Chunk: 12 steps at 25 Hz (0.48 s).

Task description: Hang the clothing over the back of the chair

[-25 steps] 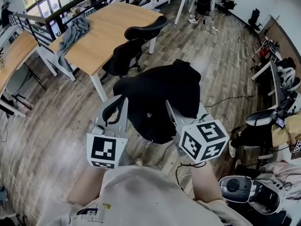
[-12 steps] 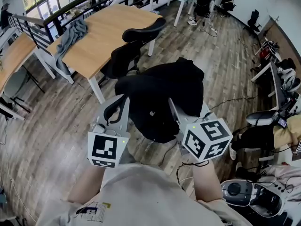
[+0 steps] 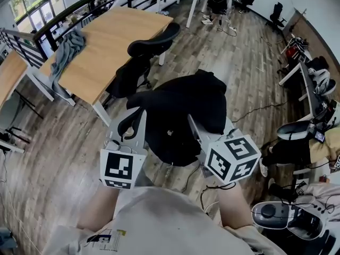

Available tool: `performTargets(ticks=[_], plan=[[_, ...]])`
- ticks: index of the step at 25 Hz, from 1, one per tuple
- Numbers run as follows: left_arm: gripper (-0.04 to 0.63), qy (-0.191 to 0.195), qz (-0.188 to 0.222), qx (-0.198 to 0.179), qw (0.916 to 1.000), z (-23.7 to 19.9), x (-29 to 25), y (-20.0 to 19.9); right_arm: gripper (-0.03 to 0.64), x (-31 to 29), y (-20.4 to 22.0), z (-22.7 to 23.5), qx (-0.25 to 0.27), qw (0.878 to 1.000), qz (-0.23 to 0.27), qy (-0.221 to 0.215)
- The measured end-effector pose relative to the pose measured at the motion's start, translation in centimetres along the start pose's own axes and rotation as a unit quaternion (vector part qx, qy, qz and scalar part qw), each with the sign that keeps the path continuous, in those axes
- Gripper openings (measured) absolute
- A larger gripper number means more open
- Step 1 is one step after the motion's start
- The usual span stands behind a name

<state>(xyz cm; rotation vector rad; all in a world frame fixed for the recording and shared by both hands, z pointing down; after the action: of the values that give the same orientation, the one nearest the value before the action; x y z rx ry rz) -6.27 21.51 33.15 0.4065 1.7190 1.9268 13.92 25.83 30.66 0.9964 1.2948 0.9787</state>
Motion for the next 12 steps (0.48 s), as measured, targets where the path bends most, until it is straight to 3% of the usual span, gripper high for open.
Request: performTargets(ticks=[12], plan=[[0.0,0.047,-0.008,0.007,0.9988,-14.5,-11.0,0.3,0.1,-14.3,-5.4,2.1,-0.017,0.998,-0.011,0.063]])
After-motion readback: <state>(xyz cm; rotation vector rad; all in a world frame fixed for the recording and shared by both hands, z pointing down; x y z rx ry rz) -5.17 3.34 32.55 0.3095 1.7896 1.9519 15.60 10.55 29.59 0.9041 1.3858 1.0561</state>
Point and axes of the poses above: the fingertips, and each gripper's own axes: x backward along the fingers, z to its right, y out of its underside, the point moved 8 cm from there along x, backward along the fingers, and after that the axes turned 15 degrees about y, right-handed, at the moved point
